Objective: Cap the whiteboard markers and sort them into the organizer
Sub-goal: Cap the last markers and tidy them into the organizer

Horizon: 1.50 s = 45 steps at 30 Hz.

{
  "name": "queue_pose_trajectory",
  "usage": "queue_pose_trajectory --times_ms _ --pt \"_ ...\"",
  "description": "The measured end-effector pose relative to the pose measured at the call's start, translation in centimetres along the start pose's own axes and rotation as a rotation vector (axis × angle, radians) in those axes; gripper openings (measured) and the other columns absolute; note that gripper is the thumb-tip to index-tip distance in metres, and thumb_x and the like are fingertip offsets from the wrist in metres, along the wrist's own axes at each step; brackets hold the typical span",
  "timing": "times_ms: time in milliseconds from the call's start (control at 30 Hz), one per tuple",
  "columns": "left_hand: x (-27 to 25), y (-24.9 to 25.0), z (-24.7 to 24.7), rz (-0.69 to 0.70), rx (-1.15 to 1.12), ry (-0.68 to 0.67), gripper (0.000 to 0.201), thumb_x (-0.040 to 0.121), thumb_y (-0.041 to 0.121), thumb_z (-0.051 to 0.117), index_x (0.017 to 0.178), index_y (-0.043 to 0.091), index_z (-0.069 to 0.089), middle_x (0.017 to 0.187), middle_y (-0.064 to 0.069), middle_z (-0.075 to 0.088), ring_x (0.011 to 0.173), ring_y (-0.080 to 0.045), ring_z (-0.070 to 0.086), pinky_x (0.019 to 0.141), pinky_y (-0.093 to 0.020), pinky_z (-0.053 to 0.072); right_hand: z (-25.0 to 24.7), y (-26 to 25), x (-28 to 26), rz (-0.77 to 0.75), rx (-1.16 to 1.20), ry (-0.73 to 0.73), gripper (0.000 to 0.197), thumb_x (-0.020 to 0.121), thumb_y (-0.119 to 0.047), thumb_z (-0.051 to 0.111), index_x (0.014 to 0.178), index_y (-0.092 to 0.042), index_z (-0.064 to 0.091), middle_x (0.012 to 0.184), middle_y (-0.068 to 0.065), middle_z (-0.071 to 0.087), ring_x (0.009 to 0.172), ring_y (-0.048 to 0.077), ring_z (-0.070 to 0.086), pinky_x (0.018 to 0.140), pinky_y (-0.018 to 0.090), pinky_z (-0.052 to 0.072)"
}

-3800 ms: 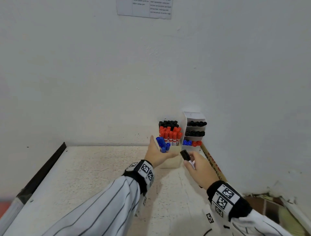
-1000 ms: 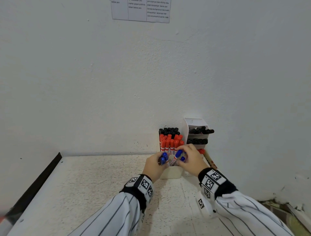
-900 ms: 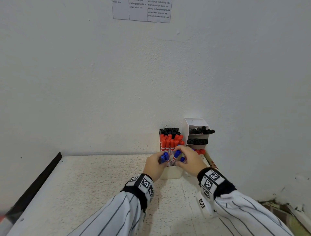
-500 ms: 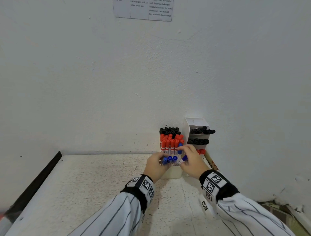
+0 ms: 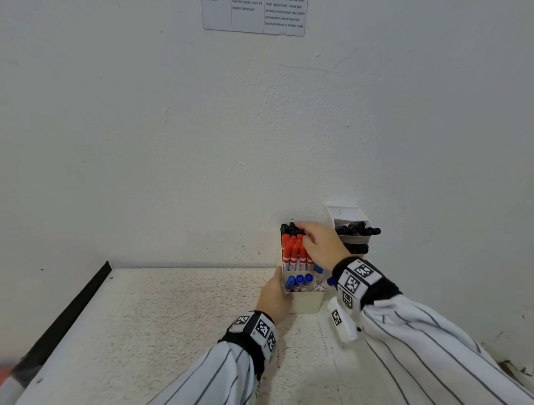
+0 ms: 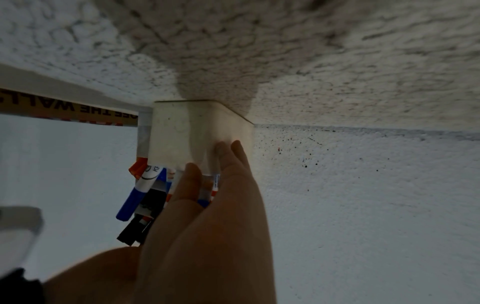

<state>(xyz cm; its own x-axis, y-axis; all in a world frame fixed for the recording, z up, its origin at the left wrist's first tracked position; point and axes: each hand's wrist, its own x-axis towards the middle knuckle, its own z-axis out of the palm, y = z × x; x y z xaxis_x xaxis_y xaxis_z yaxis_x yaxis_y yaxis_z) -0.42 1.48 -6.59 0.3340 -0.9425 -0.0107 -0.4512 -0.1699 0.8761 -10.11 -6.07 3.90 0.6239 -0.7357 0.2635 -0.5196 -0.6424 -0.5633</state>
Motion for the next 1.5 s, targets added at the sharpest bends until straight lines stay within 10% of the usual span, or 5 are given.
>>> queue_pose_trajectory --times_ms 433,733,1067,1500 --pt "0.6 -1.6 -0.3 0.014 -0.16 -0.051 0.061 0.086 -0.004 0.047 0.141 0.02 0.035 0.123 0.002 0.056 0.109 -0.016 0.058 0.095 -0.031 0.049 0.3 -2.8 4.9 0.197 -0.38 -0.447 0.038 0.102 -0.026 0.019 0.124 -0.009 0.045 0.13 0.012 0.052 0.116 0.028 0.05 0.098 0.031 0.035" --pt "0.7 -1.8 -0.3 0.022 -0.169 -0.054 0.059 0.088 -0.003 0.048 0.141 0.016 0.034 0.126 -0.002 0.056 0.109 -0.015 0.057 0.092 -0.025 0.049 1.1 -2.9 4.8 0.219 -0.479 -0.441 0.047 0.102 -0.028 0.02 0.145 -0.009 0.023 0.154 0.007 0.019 0.136 0.029 0.025 0.111 0.038 0.021" --pt "0.8 -2.1 -0.2 -0.003 -0.127 -0.061 0.062 0.089 0.0 0.047 0.145 0.02 0.028 0.126 -0.003 0.057 0.109 -0.016 0.057 0.097 -0.028 0.047 1.9 -1.3 6.1 0.382 -0.454 -0.333 0.044 0.096 -0.033 0.036 0.122 -0.001 0.052 0.125 0.015 0.056 0.113 0.027 0.054 0.095 0.031 0.041" --pt "1.1 -2.1 -0.4 0.017 -0.029 -0.073 0.058 0.089 0.003 0.049 0.142 0.021 0.033 0.125 -0.004 0.059 0.11 -0.019 0.057 0.095 -0.029 0.048 2.0 -0.8 6.0 0.351 -0.466 -0.368 0.053 0.097 -0.035 0.033 0.138 0.0 0.032 0.143 0.016 0.034 0.129 0.029 0.038 0.106 0.034 0.032"
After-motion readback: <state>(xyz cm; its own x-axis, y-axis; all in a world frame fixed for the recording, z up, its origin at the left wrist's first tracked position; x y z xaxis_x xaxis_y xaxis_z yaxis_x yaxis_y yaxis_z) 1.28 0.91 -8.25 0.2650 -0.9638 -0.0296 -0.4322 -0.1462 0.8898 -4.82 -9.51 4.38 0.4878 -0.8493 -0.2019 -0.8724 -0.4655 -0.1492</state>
